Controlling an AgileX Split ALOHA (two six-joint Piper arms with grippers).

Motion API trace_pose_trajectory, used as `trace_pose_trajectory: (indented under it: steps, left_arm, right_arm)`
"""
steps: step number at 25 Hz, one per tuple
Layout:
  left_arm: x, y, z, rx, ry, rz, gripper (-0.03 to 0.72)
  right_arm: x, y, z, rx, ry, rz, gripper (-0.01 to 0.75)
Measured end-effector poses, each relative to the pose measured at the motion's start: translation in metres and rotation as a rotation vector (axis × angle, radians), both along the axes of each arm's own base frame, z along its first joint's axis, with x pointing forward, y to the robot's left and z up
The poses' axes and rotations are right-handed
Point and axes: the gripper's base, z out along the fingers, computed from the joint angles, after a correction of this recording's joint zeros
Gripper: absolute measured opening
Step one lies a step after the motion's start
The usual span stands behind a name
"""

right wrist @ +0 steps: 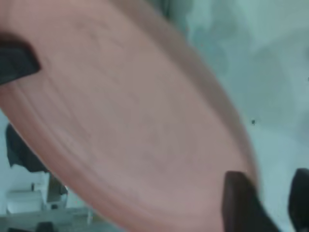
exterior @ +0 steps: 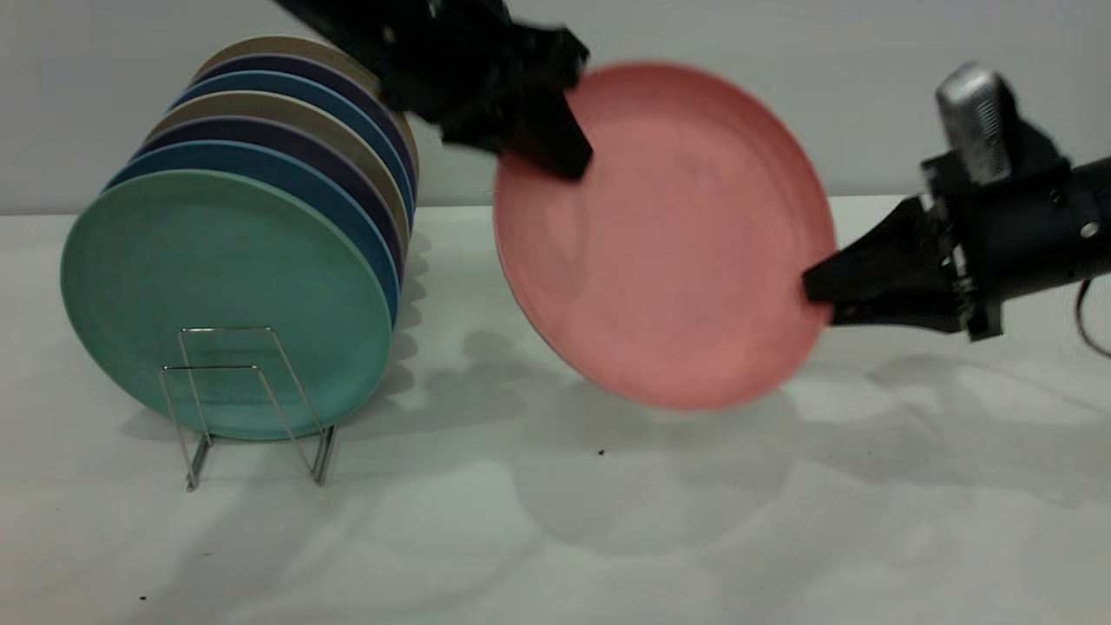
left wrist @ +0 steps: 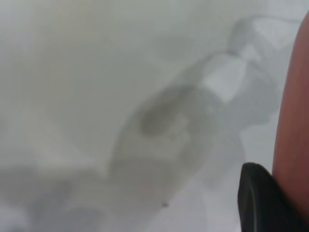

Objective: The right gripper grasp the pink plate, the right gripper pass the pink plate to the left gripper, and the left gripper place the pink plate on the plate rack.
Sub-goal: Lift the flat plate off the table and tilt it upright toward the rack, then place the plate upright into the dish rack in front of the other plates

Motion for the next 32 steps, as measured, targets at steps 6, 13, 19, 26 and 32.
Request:
trace_pose_trajectory:
  steps: [6,13,19,26,32]
  left_arm:
    - [-0.008,0.026,0.043,0.175,-0.179,-0.116,0.088]
    - [-0.032,0.054,0.082,0.494,-0.308,-0.335,0.088]
    - [-0.048,0.080,0.110,0.741,-0.364,-0.418,0.088]
    - [-0.055,0.090,0.118,0.879,-0.397,-0.573,0.088]
    - [-0.077,0.124,0.148,0.835,-0.361,-0.508,0.088]
  right_arm:
    - [0.004,-0.046,0.006,-0.028,0.001,-0.153,0.481]
    - [0.004,-0.045,0.009,-0.022,-0.004,-0.148,0.488]
    - [0.004,-0.040,0.010,-0.019,-0.006,-0.138,0.479]
    - [0.004,-0.035,0.010,-0.018,-0.006,-0.125,0.479]
    - [0.005,-0.035,0.010,-0.016,-0.006,-0.128,0.479]
